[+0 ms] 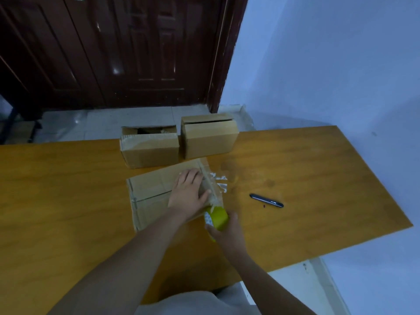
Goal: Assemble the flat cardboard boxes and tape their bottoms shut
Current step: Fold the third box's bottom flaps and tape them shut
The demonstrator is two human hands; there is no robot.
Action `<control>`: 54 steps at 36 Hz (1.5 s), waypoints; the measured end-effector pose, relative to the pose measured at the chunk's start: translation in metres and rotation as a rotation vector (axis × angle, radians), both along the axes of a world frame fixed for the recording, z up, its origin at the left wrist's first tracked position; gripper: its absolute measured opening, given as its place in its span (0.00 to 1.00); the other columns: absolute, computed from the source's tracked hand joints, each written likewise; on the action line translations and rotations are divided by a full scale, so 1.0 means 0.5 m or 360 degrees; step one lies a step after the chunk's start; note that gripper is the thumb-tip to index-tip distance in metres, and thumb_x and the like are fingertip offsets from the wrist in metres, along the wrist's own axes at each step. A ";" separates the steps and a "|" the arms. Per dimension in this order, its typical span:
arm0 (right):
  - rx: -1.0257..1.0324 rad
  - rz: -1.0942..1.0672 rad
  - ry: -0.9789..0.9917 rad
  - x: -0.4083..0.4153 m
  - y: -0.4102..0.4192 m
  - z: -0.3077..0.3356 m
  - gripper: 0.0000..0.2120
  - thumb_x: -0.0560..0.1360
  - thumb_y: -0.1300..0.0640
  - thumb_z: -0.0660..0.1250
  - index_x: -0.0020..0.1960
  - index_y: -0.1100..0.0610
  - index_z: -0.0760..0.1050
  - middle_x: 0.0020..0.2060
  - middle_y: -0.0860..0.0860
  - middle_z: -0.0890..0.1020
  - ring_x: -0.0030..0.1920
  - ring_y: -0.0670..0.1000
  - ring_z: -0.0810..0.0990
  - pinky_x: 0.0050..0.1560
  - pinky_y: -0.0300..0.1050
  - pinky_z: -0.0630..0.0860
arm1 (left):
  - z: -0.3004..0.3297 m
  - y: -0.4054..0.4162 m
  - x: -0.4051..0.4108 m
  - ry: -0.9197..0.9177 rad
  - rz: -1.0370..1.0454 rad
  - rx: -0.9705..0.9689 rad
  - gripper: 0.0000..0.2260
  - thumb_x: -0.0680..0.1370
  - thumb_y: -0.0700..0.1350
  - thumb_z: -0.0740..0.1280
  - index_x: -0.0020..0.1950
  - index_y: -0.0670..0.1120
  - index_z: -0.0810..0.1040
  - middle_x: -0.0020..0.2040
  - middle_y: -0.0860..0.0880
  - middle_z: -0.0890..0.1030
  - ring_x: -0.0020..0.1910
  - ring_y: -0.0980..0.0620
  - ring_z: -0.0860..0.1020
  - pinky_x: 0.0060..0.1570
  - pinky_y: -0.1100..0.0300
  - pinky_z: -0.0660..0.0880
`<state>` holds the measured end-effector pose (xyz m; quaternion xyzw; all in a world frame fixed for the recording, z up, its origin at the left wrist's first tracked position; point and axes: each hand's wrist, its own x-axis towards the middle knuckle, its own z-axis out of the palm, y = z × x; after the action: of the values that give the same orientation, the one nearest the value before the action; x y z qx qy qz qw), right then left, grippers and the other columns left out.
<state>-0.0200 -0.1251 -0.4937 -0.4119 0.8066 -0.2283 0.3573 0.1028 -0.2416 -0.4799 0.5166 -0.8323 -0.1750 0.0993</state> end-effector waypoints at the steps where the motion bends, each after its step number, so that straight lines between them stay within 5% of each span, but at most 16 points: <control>1: 0.0006 0.0011 -0.0017 0.002 0.010 -0.004 0.28 0.67 0.48 0.76 0.59 0.57 0.66 0.42 0.46 0.75 0.45 0.51 0.78 0.45 0.49 0.76 | -0.001 0.000 0.000 0.0003 -0.0004 -0.0003 0.26 0.79 0.59 0.54 0.72 0.47 0.62 0.72 0.48 0.61 0.73 0.48 0.55 0.74 0.50 0.52; 7: -0.0001 0.0126 0.0035 -0.002 0.030 -0.026 0.22 0.71 0.52 0.73 0.59 0.57 0.67 0.37 0.41 0.73 0.36 0.42 0.74 0.36 0.36 0.71 | -0.003 -0.001 0.000 0.0023 0.0008 0.0009 0.26 0.79 0.60 0.55 0.72 0.47 0.62 0.71 0.49 0.62 0.73 0.48 0.56 0.73 0.48 0.55; 11: 0.0109 0.0229 0.0158 -0.019 0.017 -0.032 0.20 0.70 0.52 0.72 0.56 0.55 0.66 0.42 0.50 0.79 0.41 0.51 0.79 0.41 0.49 0.77 | -0.004 0.000 -0.002 -0.0017 -0.0008 -0.0006 0.26 0.79 0.60 0.55 0.72 0.47 0.63 0.71 0.48 0.62 0.73 0.48 0.56 0.73 0.48 0.54; 17: 0.0468 0.0401 0.0118 -0.045 -0.007 -0.040 0.29 0.68 0.47 0.71 0.64 0.55 0.66 0.52 0.53 0.79 0.51 0.55 0.79 0.44 0.46 0.74 | -0.008 0.000 -0.003 -0.0033 -0.0023 -0.0042 0.25 0.79 0.59 0.56 0.71 0.46 0.64 0.71 0.48 0.63 0.72 0.48 0.56 0.73 0.50 0.55; 24: 0.0579 0.0435 0.0090 -0.047 -0.027 -0.041 0.25 0.69 0.43 0.71 0.59 0.57 0.71 0.53 0.53 0.79 0.54 0.54 0.78 0.54 0.50 0.77 | -0.002 -0.001 -0.003 -0.0038 -0.0025 -0.0041 0.26 0.79 0.59 0.57 0.72 0.45 0.64 0.71 0.47 0.63 0.72 0.47 0.57 0.73 0.49 0.55; 28: 0.0588 0.0452 0.0021 -0.053 -0.026 -0.040 0.36 0.63 0.35 0.71 0.62 0.56 0.71 0.55 0.52 0.79 0.57 0.54 0.78 0.56 0.51 0.76 | 0.004 0.005 0.000 0.0080 -0.0191 -0.0212 0.16 0.79 0.50 0.60 0.62 0.43 0.74 0.61 0.43 0.73 0.62 0.41 0.71 0.60 0.45 0.72; 32: 0.0587 0.0487 -0.0022 -0.064 -0.026 -0.054 0.49 0.52 0.24 0.66 0.64 0.54 0.71 0.57 0.51 0.79 0.57 0.53 0.78 0.57 0.52 0.76 | -0.005 0.019 0.007 0.0046 -0.0737 -0.0607 0.15 0.73 0.46 0.56 0.48 0.45 0.81 0.46 0.47 0.80 0.45 0.46 0.79 0.42 0.57 0.78; 35: 0.0584 0.0495 0.0003 -0.063 -0.024 -0.041 0.42 0.63 0.31 0.70 0.68 0.55 0.68 0.63 0.53 0.76 0.62 0.54 0.74 0.59 0.47 0.73 | -0.002 0.033 0.007 -0.0020 -0.0751 -0.0688 0.14 0.74 0.48 0.57 0.47 0.47 0.82 0.45 0.50 0.81 0.45 0.49 0.78 0.41 0.58 0.75; 39: 0.0579 0.0538 -0.0042 -0.075 -0.020 -0.054 0.46 0.66 0.33 0.69 0.74 0.58 0.59 0.70 0.55 0.69 0.68 0.55 0.69 0.64 0.48 0.70 | -0.015 0.078 -0.009 -0.0161 -0.0550 -0.0718 0.15 0.74 0.51 0.58 0.49 0.44 0.79 0.49 0.45 0.80 0.51 0.44 0.76 0.48 0.51 0.73; 42: 0.0518 0.0558 -0.0117 -0.087 -0.014 -0.066 0.43 0.67 0.36 0.71 0.73 0.57 0.61 0.68 0.54 0.72 0.66 0.55 0.71 0.61 0.47 0.72 | -0.034 0.114 -0.018 -0.0354 -0.0431 -0.0568 0.25 0.70 0.61 0.66 0.55 0.42 0.77 0.56 0.42 0.76 0.56 0.39 0.70 0.57 0.44 0.70; 45: 0.0469 0.0652 -0.0271 -0.109 -0.006 -0.073 0.49 0.62 0.29 0.68 0.72 0.58 0.62 0.66 0.55 0.73 0.65 0.55 0.72 0.60 0.48 0.72 | -0.046 0.130 -0.031 -0.0359 -0.0302 -0.0481 0.36 0.63 0.68 0.71 0.58 0.40 0.76 0.58 0.42 0.74 0.59 0.40 0.68 0.61 0.41 0.62; 49: 0.0441 0.0696 -0.0582 -0.156 -0.005 -0.073 0.20 0.75 0.49 0.68 0.62 0.57 0.70 0.50 0.47 0.77 0.50 0.44 0.77 0.52 0.39 0.77 | -0.056 0.136 -0.043 -0.0332 -0.0168 -0.0429 0.43 0.60 0.70 0.72 0.63 0.40 0.72 0.62 0.42 0.70 0.64 0.40 0.67 0.64 0.42 0.58; 52: 0.0235 0.0487 -0.0267 -0.218 -0.023 -0.079 0.20 0.74 0.40 0.65 0.50 0.57 0.75 0.40 0.49 0.76 0.42 0.48 0.76 0.48 0.54 0.75 | -0.064 0.142 -0.041 -0.0298 -0.0122 -0.0369 0.42 0.64 0.72 0.65 0.66 0.42 0.67 0.64 0.44 0.67 0.66 0.42 0.65 0.65 0.46 0.57; 54: 0.0125 0.0384 -0.0010 -0.259 -0.047 -0.079 0.22 0.72 0.39 0.65 0.45 0.60 0.73 0.37 0.51 0.73 0.40 0.51 0.74 0.41 0.51 0.70 | -0.064 0.147 -0.042 -0.0284 -0.0072 -0.0306 0.40 0.67 0.71 0.56 0.67 0.43 0.66 0.66 0.46 0.66 0.68 0.44 0.63 0.66 0.48 0.55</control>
<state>-0.1494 -0.1484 -0.5334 -0.4910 0.7583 -0.1531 0.4005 0.0820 -0.1681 -0.5117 0.4991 -0.8622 -0.0500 0.0701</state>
